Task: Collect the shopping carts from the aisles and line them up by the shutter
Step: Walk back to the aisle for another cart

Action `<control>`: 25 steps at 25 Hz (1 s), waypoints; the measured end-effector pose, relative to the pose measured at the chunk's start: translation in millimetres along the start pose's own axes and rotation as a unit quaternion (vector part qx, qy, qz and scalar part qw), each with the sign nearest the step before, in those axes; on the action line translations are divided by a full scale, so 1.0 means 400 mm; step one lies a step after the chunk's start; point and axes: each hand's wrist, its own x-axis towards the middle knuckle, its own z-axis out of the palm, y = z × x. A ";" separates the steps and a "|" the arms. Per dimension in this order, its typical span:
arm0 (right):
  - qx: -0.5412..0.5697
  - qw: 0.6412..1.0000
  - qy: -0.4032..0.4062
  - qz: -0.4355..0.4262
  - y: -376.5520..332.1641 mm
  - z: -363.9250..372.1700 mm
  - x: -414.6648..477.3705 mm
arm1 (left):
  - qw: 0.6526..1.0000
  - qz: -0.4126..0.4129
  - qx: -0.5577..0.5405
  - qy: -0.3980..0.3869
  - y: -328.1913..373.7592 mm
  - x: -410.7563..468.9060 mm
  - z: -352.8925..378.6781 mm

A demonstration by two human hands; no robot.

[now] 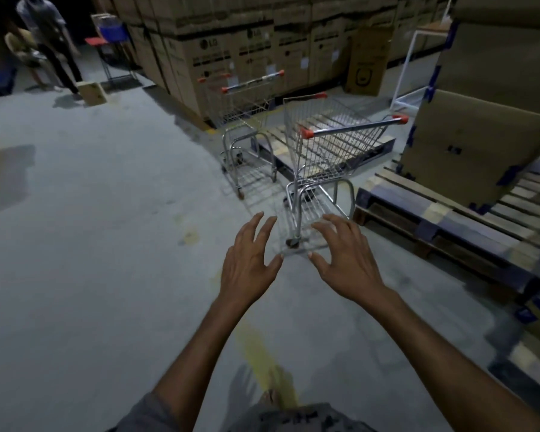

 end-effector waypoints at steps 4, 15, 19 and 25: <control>-0.019 0.999 -0.001 0.045 0.031 0.049 0.172 | 0.999 0.016 -0.034 -0.015 -0.069 0.213 0.012; -0.065 0.991 -0.027 0.115 0.307 0.178 0.589 | 0.993 0.071 -0.073 -0.051 -0.132 0.712 0.234; -0.075 0.990 -0.034 0.113 0.495 0.209 0.781 | 0.993 0.089 -0.053 -0.057 -0.108 0.946 0.366; -0.068 0.988 -0.070 0.118 0.757 0.208 1.066 | 0.988 0.121 0.040 -0.083 -0.048 1.260 0.523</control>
